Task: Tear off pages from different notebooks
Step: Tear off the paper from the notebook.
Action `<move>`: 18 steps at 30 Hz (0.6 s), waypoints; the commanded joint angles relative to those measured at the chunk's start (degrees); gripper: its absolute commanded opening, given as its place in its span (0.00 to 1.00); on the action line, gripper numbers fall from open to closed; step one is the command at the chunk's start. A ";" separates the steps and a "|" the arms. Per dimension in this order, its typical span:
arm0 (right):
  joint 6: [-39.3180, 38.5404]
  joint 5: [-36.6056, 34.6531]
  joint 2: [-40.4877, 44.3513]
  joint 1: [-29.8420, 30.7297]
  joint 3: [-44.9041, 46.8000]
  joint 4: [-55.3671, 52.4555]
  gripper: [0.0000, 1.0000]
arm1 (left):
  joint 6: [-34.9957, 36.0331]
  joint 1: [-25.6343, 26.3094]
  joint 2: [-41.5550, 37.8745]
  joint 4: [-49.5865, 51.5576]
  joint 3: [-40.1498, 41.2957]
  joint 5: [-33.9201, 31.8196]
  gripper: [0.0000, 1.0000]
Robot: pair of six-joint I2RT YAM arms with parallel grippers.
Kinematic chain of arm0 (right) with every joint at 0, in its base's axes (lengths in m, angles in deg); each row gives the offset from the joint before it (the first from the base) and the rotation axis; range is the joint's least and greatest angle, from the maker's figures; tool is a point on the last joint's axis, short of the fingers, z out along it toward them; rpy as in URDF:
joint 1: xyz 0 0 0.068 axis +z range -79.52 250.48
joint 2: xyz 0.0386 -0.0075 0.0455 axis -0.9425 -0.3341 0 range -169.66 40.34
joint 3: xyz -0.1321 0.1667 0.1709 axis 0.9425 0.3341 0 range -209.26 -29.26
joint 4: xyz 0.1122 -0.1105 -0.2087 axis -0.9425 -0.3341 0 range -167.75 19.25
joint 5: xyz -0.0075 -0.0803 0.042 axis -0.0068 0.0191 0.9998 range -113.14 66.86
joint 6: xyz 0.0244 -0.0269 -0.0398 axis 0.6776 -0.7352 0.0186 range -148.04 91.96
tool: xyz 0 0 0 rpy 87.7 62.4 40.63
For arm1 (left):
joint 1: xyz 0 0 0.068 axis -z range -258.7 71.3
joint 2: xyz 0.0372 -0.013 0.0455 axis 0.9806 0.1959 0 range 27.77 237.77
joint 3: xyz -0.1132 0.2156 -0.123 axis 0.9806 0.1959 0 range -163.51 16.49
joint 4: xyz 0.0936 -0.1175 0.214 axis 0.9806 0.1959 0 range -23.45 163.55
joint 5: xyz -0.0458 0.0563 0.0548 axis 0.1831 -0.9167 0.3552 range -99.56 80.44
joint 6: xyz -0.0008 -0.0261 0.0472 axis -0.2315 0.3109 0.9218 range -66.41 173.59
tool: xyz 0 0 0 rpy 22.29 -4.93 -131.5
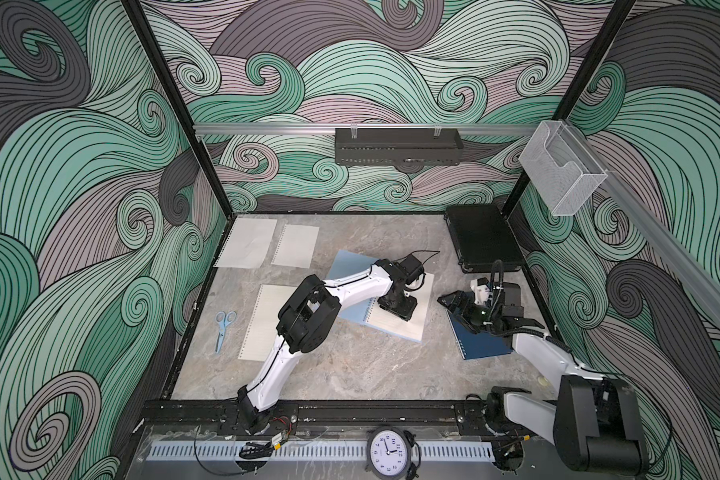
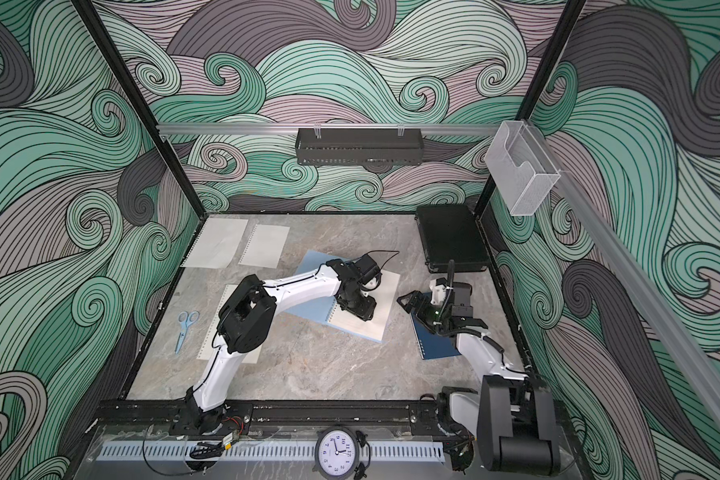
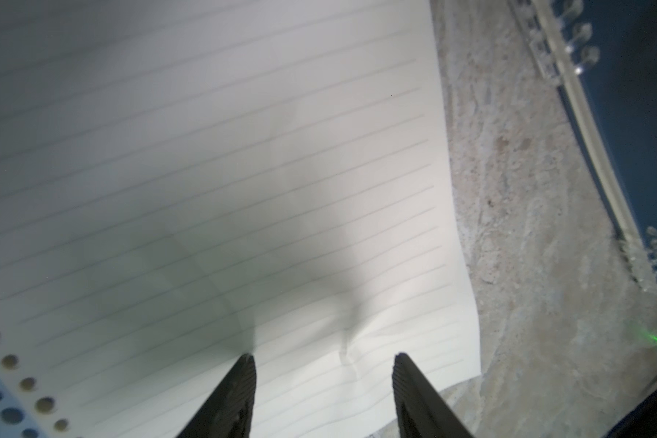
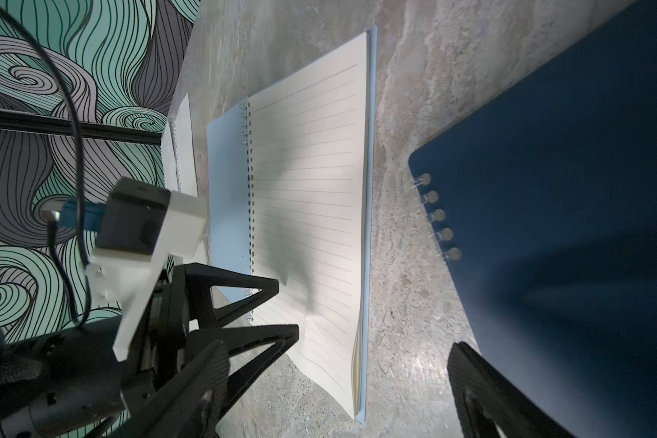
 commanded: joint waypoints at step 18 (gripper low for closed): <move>-2.04 2.87 1.82 4.14 2.01 -1.06 0.92 | 4.96 -0.43 10.92 10.11 -16.71 -7.95 0.98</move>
